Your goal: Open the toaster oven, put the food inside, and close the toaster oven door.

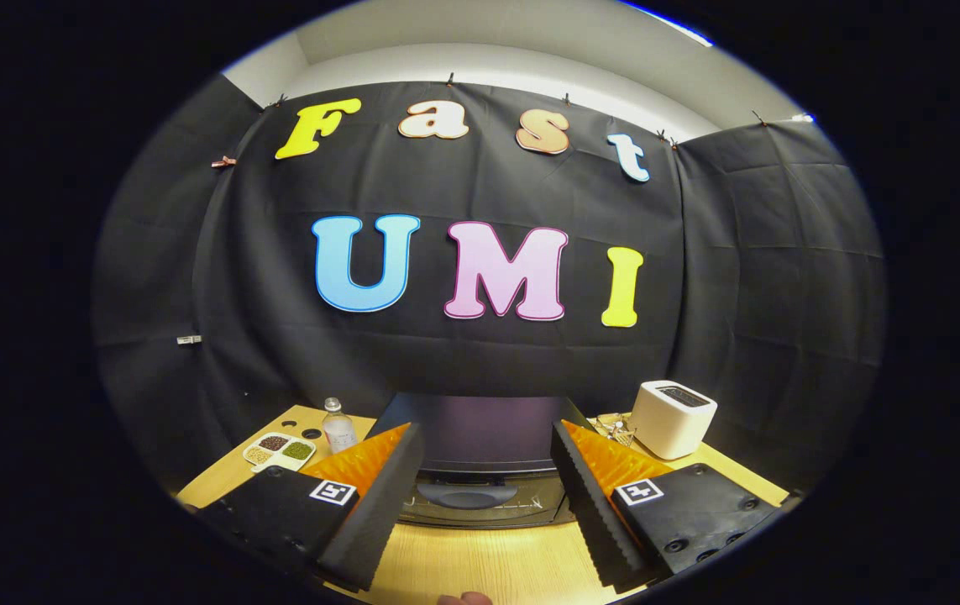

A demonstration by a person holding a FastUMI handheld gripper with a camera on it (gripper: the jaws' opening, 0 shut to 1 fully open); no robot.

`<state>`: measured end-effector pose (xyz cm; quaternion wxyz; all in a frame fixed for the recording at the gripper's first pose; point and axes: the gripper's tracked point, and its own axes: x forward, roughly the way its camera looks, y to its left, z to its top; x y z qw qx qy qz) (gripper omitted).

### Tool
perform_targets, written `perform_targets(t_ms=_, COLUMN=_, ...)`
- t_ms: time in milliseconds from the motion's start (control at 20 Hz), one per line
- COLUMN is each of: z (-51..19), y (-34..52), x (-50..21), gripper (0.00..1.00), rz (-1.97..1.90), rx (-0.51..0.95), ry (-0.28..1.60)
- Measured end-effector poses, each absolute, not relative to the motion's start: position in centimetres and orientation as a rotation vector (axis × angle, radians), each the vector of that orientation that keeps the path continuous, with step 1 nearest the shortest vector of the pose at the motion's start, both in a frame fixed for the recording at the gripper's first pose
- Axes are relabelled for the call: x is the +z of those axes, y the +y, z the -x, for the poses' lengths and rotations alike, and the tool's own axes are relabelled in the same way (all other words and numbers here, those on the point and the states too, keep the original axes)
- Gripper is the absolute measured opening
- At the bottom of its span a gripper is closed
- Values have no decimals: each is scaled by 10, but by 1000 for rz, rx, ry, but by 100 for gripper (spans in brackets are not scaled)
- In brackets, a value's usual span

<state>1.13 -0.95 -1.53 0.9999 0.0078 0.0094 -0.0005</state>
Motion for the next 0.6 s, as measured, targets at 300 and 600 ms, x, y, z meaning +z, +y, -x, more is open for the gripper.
perform_targets(t_ms=300, z=-16, y=1, x=-17, gripper=96, rz=0, rx=30, ry=0)
perform_targets(t_ms=600, z=-39, y=16, x=-61, gripper=96, rz=-11, rx=66, ry=60)
